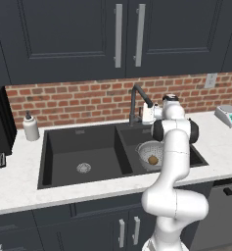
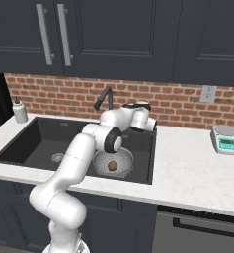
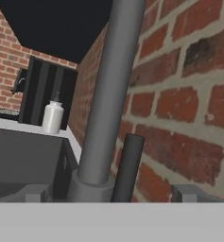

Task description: Put the colander in the sink, put the kiwi in the colander, and turn on the sink faucet and pour water over the colander.

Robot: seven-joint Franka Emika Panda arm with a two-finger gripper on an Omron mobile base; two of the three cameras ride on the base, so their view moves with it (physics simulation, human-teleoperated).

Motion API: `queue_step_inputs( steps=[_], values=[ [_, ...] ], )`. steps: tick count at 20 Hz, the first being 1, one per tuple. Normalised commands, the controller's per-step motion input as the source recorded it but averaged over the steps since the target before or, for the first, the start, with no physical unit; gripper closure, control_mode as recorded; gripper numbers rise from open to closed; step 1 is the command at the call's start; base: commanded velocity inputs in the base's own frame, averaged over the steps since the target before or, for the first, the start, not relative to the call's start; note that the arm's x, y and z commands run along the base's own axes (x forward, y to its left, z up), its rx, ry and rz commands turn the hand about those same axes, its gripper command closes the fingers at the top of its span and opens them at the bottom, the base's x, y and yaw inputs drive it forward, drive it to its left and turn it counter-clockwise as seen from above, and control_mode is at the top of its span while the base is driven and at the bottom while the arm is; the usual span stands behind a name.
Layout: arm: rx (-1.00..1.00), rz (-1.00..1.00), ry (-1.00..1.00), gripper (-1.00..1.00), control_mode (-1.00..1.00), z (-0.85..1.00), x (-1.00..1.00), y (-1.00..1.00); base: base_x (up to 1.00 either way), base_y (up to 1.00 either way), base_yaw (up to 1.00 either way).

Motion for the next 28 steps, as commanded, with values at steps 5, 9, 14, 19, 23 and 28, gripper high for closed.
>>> queue_step_inputs(
  steps=[5,9,14,19,23,28],
  values=[
    [0.03,0.01,0.00,-1.00,-1.00,0.11,0.21,0.16,0.00,0.00,0.00],
    [0.05,0.01,0.00,-1.00,-1.00,0.15,0.23,0.18,0.00,0.00,0.00],
    [0.05,0.01,0.01,1.00,-1.00,0.16,0.27,0.19,0.00,0.00,0.00],
    [0.05,0.04,0.02,1.00,-1.00,0.13,0.37,0.06,0.00,0.00,0.00],
    [0.07,0.09,0.00,1.00,-1.00,0.12,0.40,0.00,0.00,0.00,0.00],
    [0.08,0.09,0.00,1.00,-1.00,0.14,0.42,0.00,0.00,0.00,0.00]
  ],
)
